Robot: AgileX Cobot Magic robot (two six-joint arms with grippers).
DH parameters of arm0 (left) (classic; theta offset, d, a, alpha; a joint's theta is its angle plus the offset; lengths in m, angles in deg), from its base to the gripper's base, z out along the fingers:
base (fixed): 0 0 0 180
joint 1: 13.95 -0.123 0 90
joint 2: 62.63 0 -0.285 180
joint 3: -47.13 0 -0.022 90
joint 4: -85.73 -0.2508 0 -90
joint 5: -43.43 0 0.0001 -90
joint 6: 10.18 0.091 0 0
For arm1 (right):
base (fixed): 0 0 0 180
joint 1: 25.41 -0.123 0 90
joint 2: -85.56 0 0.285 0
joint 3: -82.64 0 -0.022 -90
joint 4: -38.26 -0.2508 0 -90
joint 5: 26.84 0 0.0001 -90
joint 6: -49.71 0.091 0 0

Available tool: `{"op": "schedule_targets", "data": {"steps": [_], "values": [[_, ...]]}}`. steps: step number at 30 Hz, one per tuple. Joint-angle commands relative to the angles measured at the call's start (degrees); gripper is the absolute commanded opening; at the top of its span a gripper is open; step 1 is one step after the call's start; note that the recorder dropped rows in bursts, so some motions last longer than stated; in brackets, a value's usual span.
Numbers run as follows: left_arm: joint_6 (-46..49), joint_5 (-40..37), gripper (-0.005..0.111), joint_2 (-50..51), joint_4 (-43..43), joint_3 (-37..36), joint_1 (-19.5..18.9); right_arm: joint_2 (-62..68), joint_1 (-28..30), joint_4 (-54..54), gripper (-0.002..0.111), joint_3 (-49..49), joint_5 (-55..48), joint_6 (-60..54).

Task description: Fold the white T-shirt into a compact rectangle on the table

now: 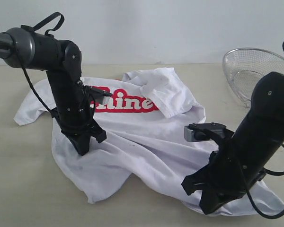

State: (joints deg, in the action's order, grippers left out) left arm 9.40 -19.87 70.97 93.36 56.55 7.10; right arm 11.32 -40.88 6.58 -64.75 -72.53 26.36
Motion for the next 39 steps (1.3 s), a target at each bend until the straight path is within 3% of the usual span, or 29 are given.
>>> {"op": "schedule_targets", "data": {"steps": [1, 16, 31, 39], "values": [[-0.9, 0.8, 0.005, 0.2, -0.6, -0.2, 0.2, 1.9, -0.2, 3.7, 0.0, 0.2, 2.5, 2.8], [-0.7, 1.5, 0.005, 0.2, -2.8, -0.1, 0.2, 6.8, -0.5, 3.5, 0.0, 0.2, 1.8, 3.4], [-2.1, 4.2, 0.005, 2.1, -11.5, 1.6, 0.1, 6.8, -0.5, 4.2, 0.0, 0.2, -10.5, 2.0], [-1.5, 4.1, 0.005, 1.5, -10.6, 1.6, 0.1, 5.9, -0.5, 3.9, 0.0, 0.1, -12.6, -0.2]]}}
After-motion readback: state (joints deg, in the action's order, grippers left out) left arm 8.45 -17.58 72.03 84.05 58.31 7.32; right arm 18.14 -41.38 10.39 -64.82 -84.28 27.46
